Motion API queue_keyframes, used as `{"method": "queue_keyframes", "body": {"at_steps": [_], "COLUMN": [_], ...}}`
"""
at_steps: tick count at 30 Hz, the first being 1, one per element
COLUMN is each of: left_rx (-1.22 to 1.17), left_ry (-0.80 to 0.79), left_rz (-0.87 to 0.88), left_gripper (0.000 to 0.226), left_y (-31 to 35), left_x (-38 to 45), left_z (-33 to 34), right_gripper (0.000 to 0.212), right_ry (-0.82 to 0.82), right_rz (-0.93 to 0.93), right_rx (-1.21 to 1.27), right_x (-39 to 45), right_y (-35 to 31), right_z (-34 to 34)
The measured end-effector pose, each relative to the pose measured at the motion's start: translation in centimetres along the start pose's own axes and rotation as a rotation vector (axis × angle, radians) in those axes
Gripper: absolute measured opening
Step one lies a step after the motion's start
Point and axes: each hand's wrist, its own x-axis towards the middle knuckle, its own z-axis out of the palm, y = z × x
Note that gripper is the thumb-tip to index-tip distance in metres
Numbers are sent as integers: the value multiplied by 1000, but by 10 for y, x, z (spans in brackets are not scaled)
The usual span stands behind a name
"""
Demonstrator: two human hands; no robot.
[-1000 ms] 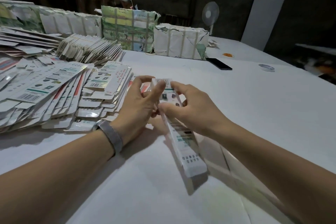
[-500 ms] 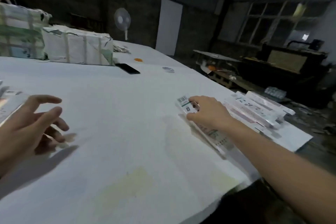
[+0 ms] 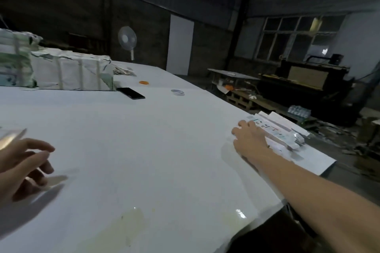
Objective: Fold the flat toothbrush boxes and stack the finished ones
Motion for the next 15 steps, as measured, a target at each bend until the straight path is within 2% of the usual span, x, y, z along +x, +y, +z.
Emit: {"method": "queue_keyframes", "body": {"at_steps": [2,4,6,9,12,14,15], "left_rx": [74,106,119,203,538,811,918], "left_ry": [-51,-6,6,-88,-55,-17,19], "left_rz": [82,73,148,297,511,545,530], "left_gripper": [22,18,14,20,24,24,17], "left_y": [-1,0,8,28,49,54,57], "left_x": [-3,-8,-17,-39,-55,-60,-62], "left_z": [-4,-11,-12,-13,-16,-18,-21], "right_gripper": [34,32,30,29,29,28,27], "right_ry": [53,84,72,45,27,24,28], "right_rz": [-94,-194,-288,-448,-594,-662,-680], "right_rx": [188,429,616,825,990,1070,1102], "right_x": [-4,-15,-29,-54,-75,-86,-90], "right_y": [-37,-84,-132,-201,-258,-288,-300], "right_z": [-15,-39,-67,-107,-140,-155,-159]}}
